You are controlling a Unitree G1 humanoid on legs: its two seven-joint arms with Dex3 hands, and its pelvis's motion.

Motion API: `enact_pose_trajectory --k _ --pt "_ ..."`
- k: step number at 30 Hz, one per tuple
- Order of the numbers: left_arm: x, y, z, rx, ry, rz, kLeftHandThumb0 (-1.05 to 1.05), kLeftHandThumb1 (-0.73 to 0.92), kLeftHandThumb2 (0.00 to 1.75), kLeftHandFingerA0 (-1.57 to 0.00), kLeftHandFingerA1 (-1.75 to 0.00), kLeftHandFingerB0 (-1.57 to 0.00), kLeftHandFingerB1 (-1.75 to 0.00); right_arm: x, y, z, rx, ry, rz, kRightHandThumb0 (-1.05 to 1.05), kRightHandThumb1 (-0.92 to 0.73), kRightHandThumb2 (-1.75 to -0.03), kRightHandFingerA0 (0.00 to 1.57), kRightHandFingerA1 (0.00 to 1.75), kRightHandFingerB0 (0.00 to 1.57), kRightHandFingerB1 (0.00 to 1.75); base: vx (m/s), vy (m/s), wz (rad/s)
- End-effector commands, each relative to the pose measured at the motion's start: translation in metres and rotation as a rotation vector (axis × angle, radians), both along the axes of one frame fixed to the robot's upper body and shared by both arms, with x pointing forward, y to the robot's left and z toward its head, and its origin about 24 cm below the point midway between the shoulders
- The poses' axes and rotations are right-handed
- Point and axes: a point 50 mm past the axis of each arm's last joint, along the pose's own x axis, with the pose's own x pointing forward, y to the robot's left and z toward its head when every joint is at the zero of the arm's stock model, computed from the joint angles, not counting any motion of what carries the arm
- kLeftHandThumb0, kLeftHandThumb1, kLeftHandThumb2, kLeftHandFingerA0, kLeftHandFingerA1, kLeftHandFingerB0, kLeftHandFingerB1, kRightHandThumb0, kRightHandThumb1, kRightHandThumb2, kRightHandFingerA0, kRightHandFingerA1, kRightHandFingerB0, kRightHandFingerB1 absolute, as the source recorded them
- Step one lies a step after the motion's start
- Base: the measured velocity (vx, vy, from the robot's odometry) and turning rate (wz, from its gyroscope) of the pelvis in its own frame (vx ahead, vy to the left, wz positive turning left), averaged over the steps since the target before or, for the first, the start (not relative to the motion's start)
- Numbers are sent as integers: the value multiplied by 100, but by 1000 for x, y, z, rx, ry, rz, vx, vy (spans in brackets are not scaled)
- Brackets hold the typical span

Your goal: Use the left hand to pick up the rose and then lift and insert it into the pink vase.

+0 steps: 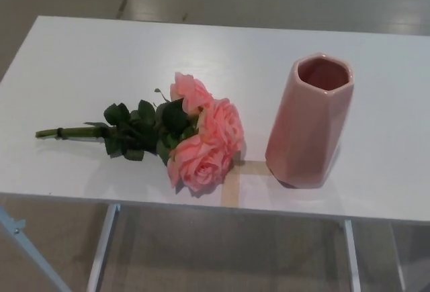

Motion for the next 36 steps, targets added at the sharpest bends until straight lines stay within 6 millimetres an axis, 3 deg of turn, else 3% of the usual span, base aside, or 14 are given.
enact_pose_trajectory --k 1,2,3,8,9,10,11,17,21,32,33,36 --pt "-2 2 2 -5 -24 6 -25 57 57 -76 -69 -35 -34 1 -2 1 2 -25 -8 -37 -64 -59 64 48 53 42 0 0 0" --pt "4 3 2 -1 -22 -4 -19 41 89 -64 -71 -21 -50 5 -1 2 -6 -33 0 -37 -64 -59 64 48 54 42 0 0 0" --pt "6 3 3 6 -26 -15 -30 56 61 -67 -49 -34 -36 6 -1 2 -9 -34 2 -37 -64 -59 64 48 54 42 0 0 0" --pt "6 3 3 7 -26 -16 -30 56 61 -67 -49 -34 -36 6 -1 2 -9 -34 3 -37 -64 -59 64 48 54 42 0 0 0" --pt "25 -2 18 -10 -208 -142 -31 20 84 -7 -50 -7 -48 11 -2 3 -9 -32 3 -36 -63 -58 63 48 52 42 0 0 0" --pt "30 -5 27 -36 -296 -211 -29 34 88 -1 -49 0 -46 12 -2 3 -11 -29 3 -37 -64 -59 64 48 53 42 0 0 0" --pt "32 -7 34 -61 -349 -255 -59 40 70 -5 -29 -9 -28 12 -2 3 -12 -28 4 -37 -64 -59 64 48 53 42 0 0 0" --pt "36 -18 69 -137 -528 -420 -60 38 76 -2 -22 -7 -23 15 -2 4 -11 -32 3 -37 -63 -59 64 48 53 42 0 0 0" --pt "37 -18 97 -83 -587 -547 -60 38 77 -2 -22 -4 -19 17 -1 4 -10 -37 0 -37 -63 -59 64 48 52 41 0 0 0" --pt "52 -23 173 39 -790 -662 -64 39 77 0 -14 0 -11 26 -2 7 -21 -54 1 -38 -63 -59 64 48 52 42 0 0 0" --pt "55 -24 190 93 -844 -697 -64 39 76 0 -13 0 -9 29 -2 7 -25 -58 5 -37 -64 -59 64 48 54 42 0 0 0" --pt "57 -26 214 178 -911 -744 -64 39 76 0 -9 0 -7 33 -1 8 -30 -60 7 -37 -64 -59 64 48 54 42 0 0 0"
